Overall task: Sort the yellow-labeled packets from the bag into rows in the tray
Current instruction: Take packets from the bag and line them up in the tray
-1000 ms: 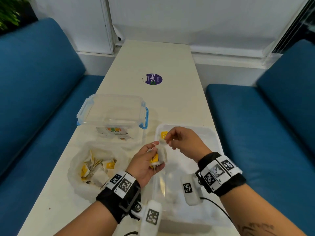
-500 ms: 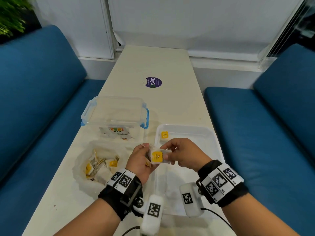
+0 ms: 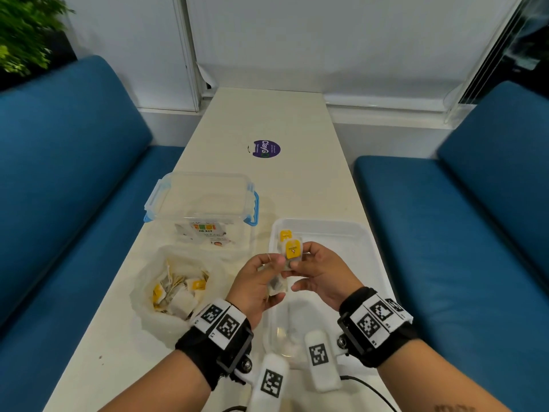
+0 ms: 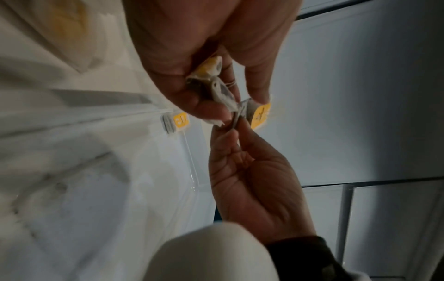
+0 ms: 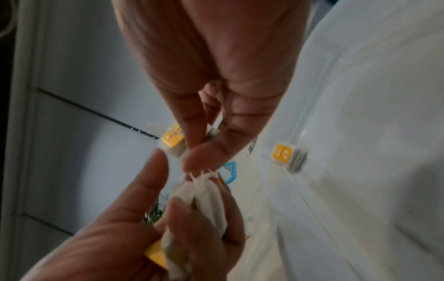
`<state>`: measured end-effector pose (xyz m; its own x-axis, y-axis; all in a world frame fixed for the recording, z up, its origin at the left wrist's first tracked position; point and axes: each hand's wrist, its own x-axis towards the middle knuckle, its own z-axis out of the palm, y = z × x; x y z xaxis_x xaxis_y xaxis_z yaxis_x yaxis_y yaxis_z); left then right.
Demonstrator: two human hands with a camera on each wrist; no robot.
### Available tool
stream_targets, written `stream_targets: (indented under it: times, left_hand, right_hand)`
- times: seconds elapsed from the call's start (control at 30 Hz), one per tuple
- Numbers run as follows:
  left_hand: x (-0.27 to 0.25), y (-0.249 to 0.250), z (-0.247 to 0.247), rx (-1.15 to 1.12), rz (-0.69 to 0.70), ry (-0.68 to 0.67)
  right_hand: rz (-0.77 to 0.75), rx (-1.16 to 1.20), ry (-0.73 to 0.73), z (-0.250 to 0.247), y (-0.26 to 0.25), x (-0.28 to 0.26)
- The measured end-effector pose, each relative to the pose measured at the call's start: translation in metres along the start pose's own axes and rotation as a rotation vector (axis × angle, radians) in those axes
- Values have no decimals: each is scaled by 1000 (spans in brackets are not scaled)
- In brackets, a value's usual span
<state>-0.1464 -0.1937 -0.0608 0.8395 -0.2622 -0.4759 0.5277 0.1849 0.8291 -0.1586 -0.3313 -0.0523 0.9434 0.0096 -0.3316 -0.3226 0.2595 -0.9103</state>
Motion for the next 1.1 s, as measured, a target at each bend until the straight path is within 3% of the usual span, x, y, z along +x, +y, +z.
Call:
stream_targets:
  times: [0.13,0.27,0.37,0.5,0.7,0.87,1.1]
  left_hand:
    - [1,0,-1,103,43,37]
    - [4,2,-3,145,71,76]
    - [6,4,-5,57,24,96]
    - [9,1,-10,-36,-39,110]
    - [15,-4,-17,-64,-60,111]
    - [17,-6,-16,-101,-72,89]
    - [16,-13,-21,-112,-99,97]
  right_hand:
    - [-8,-112,21,1,-3,-2]
    - [-123,-353,165,-4,-6,4]
    - [-148,-300,234,-13,-8,11]
    - [-62,-180,188,-28,-9,23]
    - [73,-644,273,-44,-6,58]
    - [274,-668,250,-43,12,93]
    - [301,-611,304,-35,27,121]
